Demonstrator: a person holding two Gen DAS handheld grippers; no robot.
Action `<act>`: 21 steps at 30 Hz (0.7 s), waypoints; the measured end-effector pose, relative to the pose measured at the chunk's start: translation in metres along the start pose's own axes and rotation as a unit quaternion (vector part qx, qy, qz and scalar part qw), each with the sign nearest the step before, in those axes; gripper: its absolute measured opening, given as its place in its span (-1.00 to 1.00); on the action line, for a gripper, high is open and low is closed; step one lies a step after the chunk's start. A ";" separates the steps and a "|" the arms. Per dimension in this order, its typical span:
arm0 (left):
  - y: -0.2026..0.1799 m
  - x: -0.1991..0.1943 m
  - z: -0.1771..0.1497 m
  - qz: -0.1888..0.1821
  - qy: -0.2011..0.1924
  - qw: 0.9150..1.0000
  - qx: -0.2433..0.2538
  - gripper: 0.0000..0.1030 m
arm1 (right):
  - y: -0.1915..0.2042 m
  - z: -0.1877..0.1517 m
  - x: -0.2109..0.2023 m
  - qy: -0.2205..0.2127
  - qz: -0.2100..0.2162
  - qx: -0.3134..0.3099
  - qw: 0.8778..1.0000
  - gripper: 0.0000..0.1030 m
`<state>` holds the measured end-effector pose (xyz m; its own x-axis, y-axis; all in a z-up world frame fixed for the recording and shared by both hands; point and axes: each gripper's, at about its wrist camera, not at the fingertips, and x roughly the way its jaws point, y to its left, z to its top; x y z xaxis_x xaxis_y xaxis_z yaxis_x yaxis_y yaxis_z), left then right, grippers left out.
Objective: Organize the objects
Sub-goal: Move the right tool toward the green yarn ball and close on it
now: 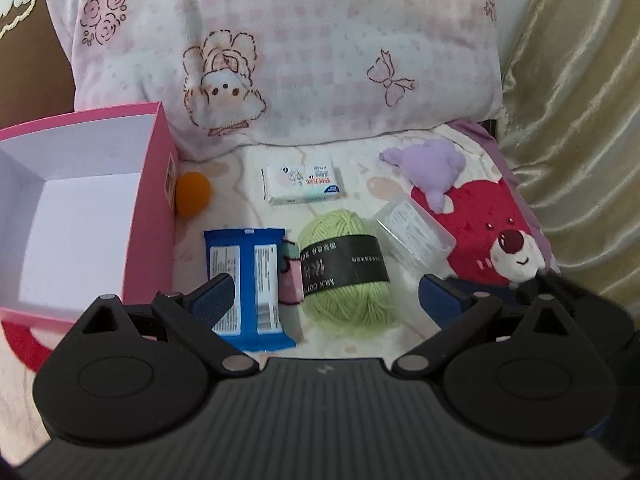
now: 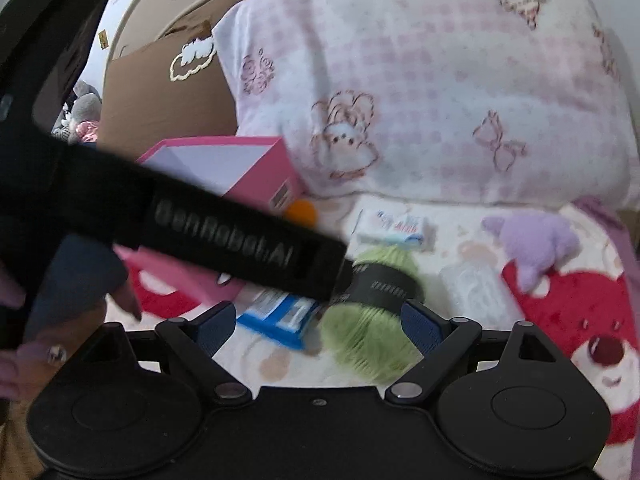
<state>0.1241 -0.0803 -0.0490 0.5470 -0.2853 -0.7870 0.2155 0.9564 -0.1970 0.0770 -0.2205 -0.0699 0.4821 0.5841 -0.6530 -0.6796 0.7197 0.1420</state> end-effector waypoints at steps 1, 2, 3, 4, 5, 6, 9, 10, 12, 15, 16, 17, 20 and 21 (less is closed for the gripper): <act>0.002 0.003 -0.001 -0.005 -0.005 1.000 -0.004 0.94 | -0.003 0.000 0.003 -0.007 -0.009 0.004 1.000 0.78; 0.006 0.006 -0.002 -0.012 -0.010 1.000 -0.010 0.94 | -0.006 0.000 0.006 -0.008 -0.014 0.014 1.000 0.79; 0.009 0.009 -0.002 -0.018 -0.010 1.000 -0.016 0.94 | -0.010 -0.001 0.010 -0.003 -0.009 0.024 1.000 0.79; 0.014 0.013 -0.001 -0.023 -0.006 0.999 -0.023 0.94 | -0.012 -0.001 0.015 0.008 0.004 0.025 1.000 0.77; 0.019 0.017 -0.001 -0.029 0.000 0.999 -0.031 0.94 | -0.014 0.000 0.019 0.015 0.014 0.025 0.999 0.77; 0.024 0.020 -0.001 -0.035 0.004 0.999 -0.036 0.94 | -0.015 0.000 0.022 0.019 0.018 0.025 0.999 0.76; 0.033 0.024 -0.001 -0.055 0.000 0.998 -0.041 0.92 | -0.016 0.000 0.030 0.022 0.005 0.025 0.999 0.76; 0.034 0.025 -0.002 -0.061 -0.003 0.997 -0.043 0.92 | -0.017 -0.001 0.032 0.023 0.007 0.032 0.999 0.76; 0.034 0.028 -0.004 -0.072 -0.004 0.996 -0.044 0.91 | -0.023 -0.001 0.035 0.034 0.016 0.056 0.998 0.75; 0.034 0.030 -0.006 -0.070 0.002 0.997 -0.031 0.90 | -0.031 0.005 0.042 0.079 0.033 0.091 0.992 0.71; 0.036 0.027 -0.006 -0.065 -0.006 0.997 -0.030 0.89 | -0.031 0.007 0.043 0.088 0.044 0.092 0.991 0.70; 0.038 0.024 -0.005 -0.064 -0.013 0.997 -0.031 0.89 | -0.031 0.009 0.044 0.097 0.048 0.090 0.990 0.70; 0.044 0.023 -0.002 -0.073 -0.024 0.995 -0.059 0.86 | -0.027 0.015 0.054 0.108 0.022 0.063 0.992 0.70; 0.045 0.024 -0.002 -0.079 -0.024 0.994 -0.065 0.83 | -0.026 0.015 0.058 0.110 0.010 0.053 0.992 0.70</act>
<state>0.1451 -0.0443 -0.0782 0.5537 -0.4315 -0.7122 0.1959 0.8988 -0.3922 0.1311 -0.1995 -0.1002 0.3282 0.5116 -0.7941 -0.6203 0.7507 0.2273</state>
